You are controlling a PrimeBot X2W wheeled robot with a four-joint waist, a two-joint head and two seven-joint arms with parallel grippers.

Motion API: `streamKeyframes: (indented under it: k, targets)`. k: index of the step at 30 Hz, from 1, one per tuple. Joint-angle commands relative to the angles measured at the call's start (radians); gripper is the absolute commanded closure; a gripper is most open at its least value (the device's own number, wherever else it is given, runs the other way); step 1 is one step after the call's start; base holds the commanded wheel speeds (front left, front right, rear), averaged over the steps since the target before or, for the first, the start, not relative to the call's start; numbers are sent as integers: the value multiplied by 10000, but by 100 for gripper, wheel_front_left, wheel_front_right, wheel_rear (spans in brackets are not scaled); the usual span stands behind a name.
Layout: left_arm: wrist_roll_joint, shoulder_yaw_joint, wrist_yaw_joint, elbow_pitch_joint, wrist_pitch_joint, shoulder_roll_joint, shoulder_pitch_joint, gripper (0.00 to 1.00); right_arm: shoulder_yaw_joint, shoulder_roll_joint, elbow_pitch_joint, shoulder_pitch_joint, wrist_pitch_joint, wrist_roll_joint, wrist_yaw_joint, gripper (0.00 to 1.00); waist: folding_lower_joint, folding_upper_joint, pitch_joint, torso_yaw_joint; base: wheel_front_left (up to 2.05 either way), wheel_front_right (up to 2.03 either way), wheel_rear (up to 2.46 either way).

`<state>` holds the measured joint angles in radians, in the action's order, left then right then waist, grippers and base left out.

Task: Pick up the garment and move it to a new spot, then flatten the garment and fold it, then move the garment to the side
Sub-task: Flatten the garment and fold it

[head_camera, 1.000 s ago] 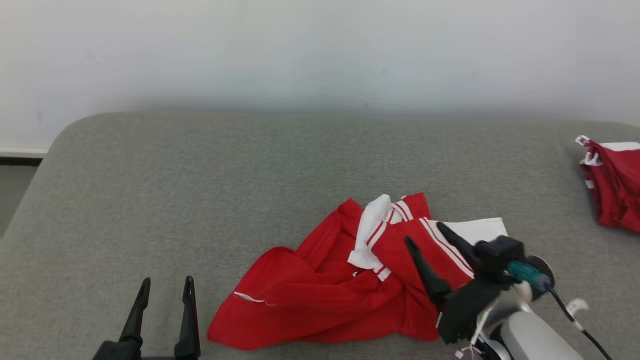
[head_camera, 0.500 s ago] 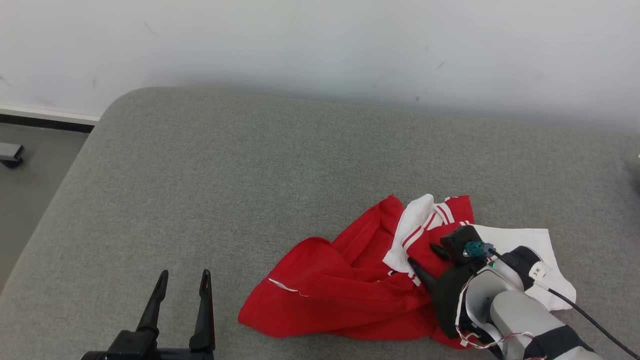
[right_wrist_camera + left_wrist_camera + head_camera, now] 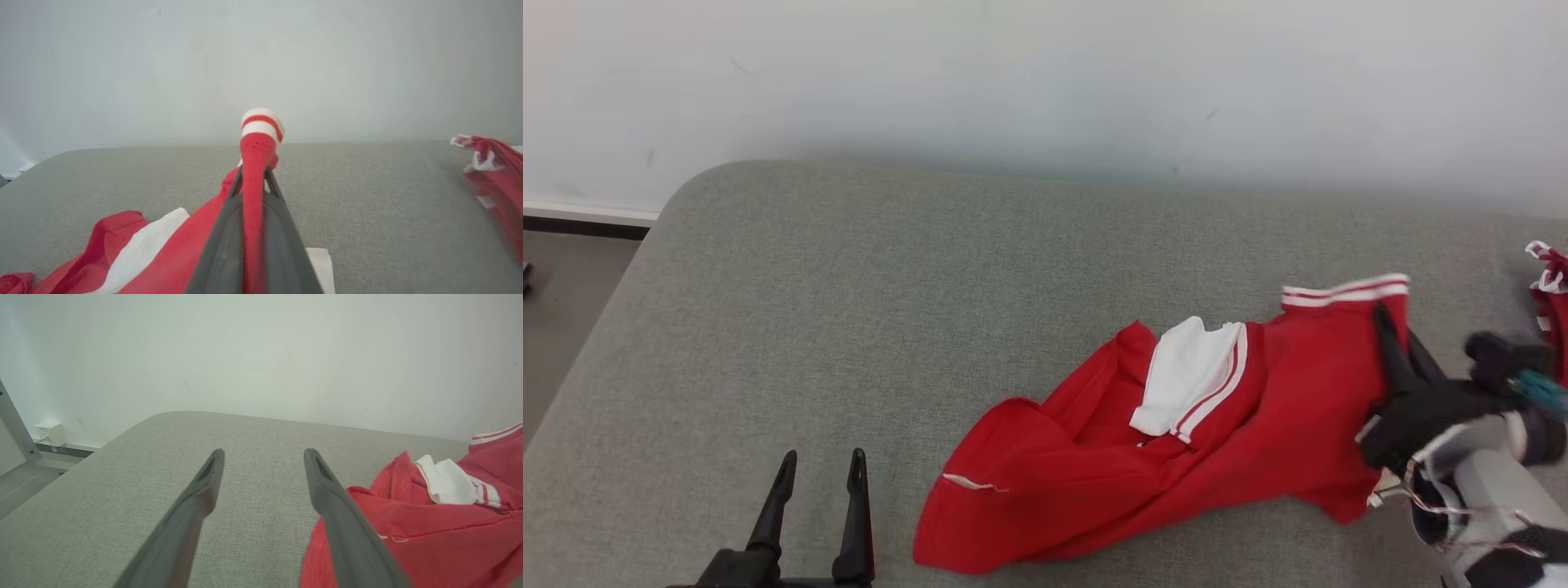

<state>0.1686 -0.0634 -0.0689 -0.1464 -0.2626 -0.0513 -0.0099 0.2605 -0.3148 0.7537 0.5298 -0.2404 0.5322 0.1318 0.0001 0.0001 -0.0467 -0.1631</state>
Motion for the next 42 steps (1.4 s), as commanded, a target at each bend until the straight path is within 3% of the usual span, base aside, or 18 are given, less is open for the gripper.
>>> streamKeyframes:
  k: [1, 7, 9, 10, 14, 19, 29, 36, 42]
  targets:
    - [13, -16, 52, 36, -31, 10, 100, 0, -212, -7, -69, -229, -97, 161, -22, 100, -1, -1, 6, 32, 0, 0, 0]
    - [82, -111, 45, 33, -31, 9, 47, 0, -1654, 290, -23, -1649, -174, 287, -22, 99, -1, -1, -64, 21, 0, 0, 0]
    - [94, -98, 63, 20, -31, 9, 80, 0, -1850, 488, -57, -1927, -196, 166, -22, 11, -1, -1, -66, 54, 0, 0, 0]
    - [94, -87, 74, 8, -31, 9, 112, 0, -1921, 538, -98, -2042, -206, 70, -22, 0, -1, -1, -51, 91, 0, 0, 0]
    - [13, -51, 94, 19, -31, 10, 158, 0, -2334, 604, -641, -2307, -242, -517, -22, 0, -1, -1, -19, 268, 0, 0, 0]
    - [-82, 91, 72, 49, -33, 10, 144, 0, -2935, 760, -2259, -2782, -251, -1286, -22, 0, -1, -1, 75, 543, 0, 0, 0]
    - [-196, 259, 0, 127, -31, 10, 269, 0, -3128, 1284, -5018, -4837, -254, -2001, -22, 0, -1, -1, 194, 864, 0, 0, 0]
    - [-237, 370, -18, 140, -31, 9, 292, 0, -3055, 1474, -5450, -5515, -255, -2096, -22, 0, -1, -1, 181, 972, 0, 0, 0]
    - [-279, 327, -79, 88, -31, 11, 131, 0, -2424, 1231, -5447, -4984, -204, -2136, -22, 0, -1, -1, 109, 905, 0, 0, 0]
